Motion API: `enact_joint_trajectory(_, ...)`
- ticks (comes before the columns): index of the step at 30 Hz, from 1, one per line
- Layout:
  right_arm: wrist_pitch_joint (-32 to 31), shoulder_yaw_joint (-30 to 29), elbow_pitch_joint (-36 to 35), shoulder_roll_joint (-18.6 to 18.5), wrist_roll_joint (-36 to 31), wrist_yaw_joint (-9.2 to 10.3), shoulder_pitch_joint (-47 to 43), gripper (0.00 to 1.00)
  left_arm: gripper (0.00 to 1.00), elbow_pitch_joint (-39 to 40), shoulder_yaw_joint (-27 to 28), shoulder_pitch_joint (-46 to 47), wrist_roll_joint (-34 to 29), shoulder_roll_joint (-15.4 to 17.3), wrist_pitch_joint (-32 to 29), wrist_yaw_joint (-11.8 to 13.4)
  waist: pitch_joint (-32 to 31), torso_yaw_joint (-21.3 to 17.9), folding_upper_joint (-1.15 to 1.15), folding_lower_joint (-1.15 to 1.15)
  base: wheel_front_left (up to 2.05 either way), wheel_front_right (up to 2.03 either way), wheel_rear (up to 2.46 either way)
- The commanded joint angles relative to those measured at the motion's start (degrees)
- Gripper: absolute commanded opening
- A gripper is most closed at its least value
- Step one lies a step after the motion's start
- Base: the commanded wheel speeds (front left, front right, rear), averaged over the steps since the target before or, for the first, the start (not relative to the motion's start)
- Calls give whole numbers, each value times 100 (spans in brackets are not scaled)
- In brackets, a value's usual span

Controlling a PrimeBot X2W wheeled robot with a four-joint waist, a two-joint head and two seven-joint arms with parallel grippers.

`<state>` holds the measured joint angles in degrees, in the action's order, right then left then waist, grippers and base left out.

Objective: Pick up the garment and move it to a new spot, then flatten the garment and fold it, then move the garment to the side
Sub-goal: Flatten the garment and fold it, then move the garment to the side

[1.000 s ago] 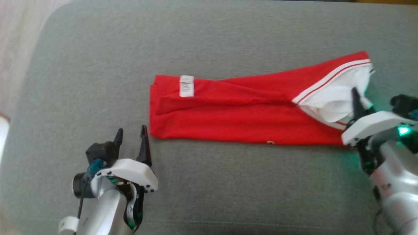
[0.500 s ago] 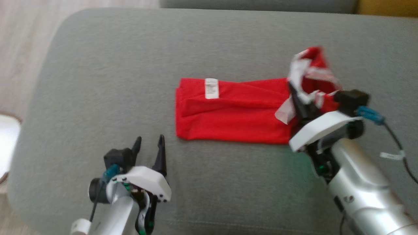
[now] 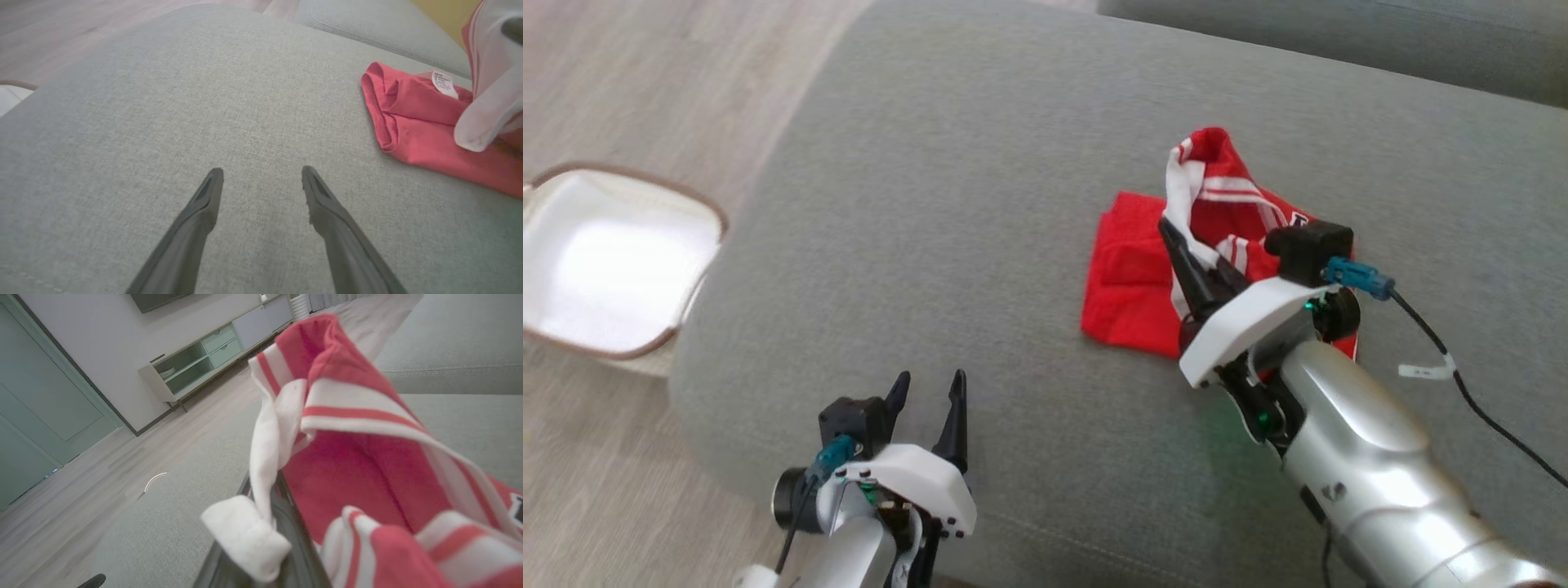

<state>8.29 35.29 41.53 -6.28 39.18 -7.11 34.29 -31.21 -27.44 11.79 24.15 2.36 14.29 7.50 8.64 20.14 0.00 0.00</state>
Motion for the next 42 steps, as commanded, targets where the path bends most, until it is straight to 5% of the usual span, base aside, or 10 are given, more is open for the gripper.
enact_joint_trajectory(1, 217, 19, -71, 150, -79, -37, 247, 100, 100, 194, 113, 111, 54, 52, 71, 49, -1, 83, 0, 0, 0, 0, 0)
enact_joint_trajectory(8, 614, -312, 98, 170, -345, -37, 304, 100, 100, 270, 145, 134, 4, 52, 71, 111, -71, -315, 0, 0, 0, 0, 0)
enact_joint_trajectory(24, 670, -2824, -615, 169, -2136, -37, -928, 100, 100, 425, 747, 189, -506, 52, 71, 325, -192, -1955, 0, 0, 0, 0, 0)
enact_joint_trajectory(32, 670, -2977, -606, 302, -2574, -37, -1492, 100, 100, 457, 1152, -62, -794, 52, 71, 436, -372, -2333, 0, 0, 0, 0, 0)
enact_joint_trajectory(42, 671, -2780, -584, 337, -2513, -37, -1722, 100, 100, 537, 1216, -352, -889, 52, 71, 389, -503, -2325, 0, 0, 0, 0, 0)
